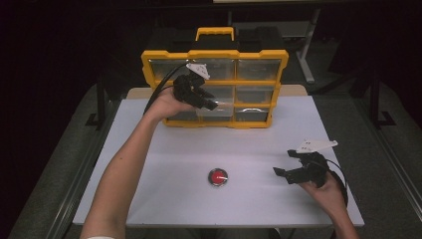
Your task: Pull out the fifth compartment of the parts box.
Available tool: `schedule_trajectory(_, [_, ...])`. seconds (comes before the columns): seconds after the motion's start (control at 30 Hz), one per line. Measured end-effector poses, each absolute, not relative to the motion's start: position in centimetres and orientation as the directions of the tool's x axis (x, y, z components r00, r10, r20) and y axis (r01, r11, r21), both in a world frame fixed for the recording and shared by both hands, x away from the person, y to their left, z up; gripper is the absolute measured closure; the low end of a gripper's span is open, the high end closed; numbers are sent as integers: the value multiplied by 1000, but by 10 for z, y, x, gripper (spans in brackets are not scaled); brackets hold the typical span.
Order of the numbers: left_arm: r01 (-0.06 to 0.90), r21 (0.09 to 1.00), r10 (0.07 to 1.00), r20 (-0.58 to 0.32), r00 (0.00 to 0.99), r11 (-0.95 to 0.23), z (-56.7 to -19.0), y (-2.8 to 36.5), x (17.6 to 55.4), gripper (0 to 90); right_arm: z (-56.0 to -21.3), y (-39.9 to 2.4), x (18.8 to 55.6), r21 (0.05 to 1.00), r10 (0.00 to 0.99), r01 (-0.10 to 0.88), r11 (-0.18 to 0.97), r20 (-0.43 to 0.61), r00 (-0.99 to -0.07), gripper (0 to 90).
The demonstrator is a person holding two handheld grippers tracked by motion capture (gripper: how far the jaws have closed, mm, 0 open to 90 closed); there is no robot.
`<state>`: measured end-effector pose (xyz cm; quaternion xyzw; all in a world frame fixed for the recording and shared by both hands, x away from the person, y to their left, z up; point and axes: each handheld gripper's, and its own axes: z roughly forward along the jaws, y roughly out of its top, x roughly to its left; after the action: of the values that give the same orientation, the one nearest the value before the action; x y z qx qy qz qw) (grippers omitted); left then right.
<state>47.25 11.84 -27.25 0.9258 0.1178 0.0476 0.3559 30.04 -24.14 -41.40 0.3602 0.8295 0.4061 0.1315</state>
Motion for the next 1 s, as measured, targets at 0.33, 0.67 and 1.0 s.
schedule_trajectory(0.33, [175,664,229,-5,973,-727,-272,119,473,691,-414,-242,300,769,705,493,406,79,-705,138])
schedule_trajectory(0.67, [175,660,203,-36,979,-730,-270,121,467,710,-414,-241,300,769,704,491,408,78,-706,138])
schedule_trajectory(1.0, [168,667,184,-47,982,-726,-270,123,458,715,-414,-240,300,769,703,492,409,78,-707,138])
